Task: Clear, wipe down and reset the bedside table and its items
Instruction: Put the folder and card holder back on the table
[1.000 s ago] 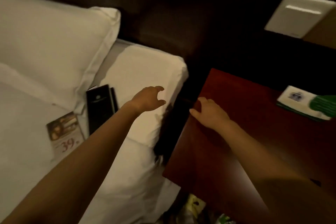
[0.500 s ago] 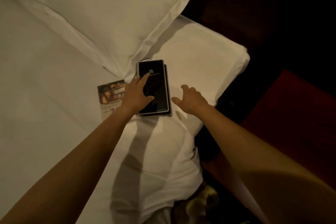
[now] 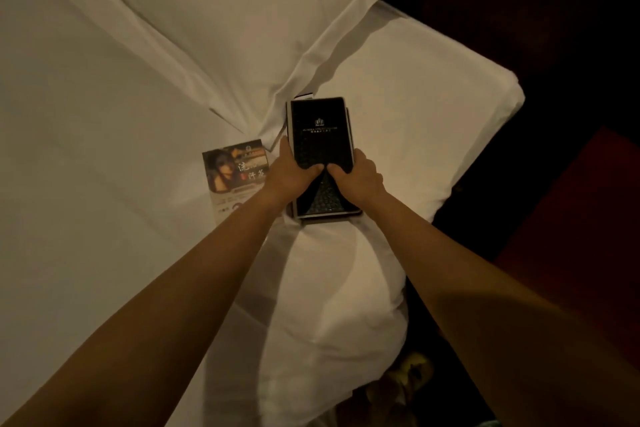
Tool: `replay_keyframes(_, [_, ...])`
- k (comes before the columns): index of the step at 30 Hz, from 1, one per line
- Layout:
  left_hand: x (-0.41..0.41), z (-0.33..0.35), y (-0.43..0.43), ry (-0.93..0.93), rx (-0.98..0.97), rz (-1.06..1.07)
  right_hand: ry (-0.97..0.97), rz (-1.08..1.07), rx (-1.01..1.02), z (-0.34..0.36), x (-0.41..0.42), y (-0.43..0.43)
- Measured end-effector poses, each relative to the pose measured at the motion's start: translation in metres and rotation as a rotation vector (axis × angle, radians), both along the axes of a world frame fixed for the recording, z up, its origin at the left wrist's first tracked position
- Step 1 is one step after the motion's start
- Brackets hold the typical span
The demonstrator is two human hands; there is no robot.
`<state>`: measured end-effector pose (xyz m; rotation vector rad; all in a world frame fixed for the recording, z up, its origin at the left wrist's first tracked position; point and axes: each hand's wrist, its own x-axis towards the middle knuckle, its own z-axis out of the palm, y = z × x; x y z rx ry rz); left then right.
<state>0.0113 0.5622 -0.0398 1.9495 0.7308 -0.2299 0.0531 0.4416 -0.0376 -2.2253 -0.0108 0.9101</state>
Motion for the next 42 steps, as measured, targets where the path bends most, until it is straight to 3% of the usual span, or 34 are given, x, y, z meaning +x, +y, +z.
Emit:
replay_keyframes(4, [0.002, -0.002, -0.01, -0.067, -0.187, 0.142, 0.057, -0.053, 0.034, 0.001, 0.002, 0.005])
replay_keyframes(9, [-0.002, 0.002, -0.02, -0.139, -0.198, 0.168, 0.078, -0.129, 0.087, 0.01, -0.001, 0.0])
replay_keyframes(16, [0.019, 0.029, -0.066, -0.263, -0.1, 0.002, -0.007, -0.336, 0.151, 0.032, 0.004, -0.047])
replay_keyframes(22, [0.044, 0.047, -0.154, -0.28, -0.182, -0.166, -0.092, -0.531, 0.127, 0.053, 0.008, -0.136])
replay_keyframes(32, [0.029, 0.036, -0.32, -0.124, -0.285, -0.427, -0.031, -0.792, -0.037, 0.049, -0.035, -0.3])
replay_keyframes(42, [0.005, 0.019, -0.342, 0.072, -0.199, -0.552, 0.127, -0.805, -0.007, 0.022, -0.07, -0.326])
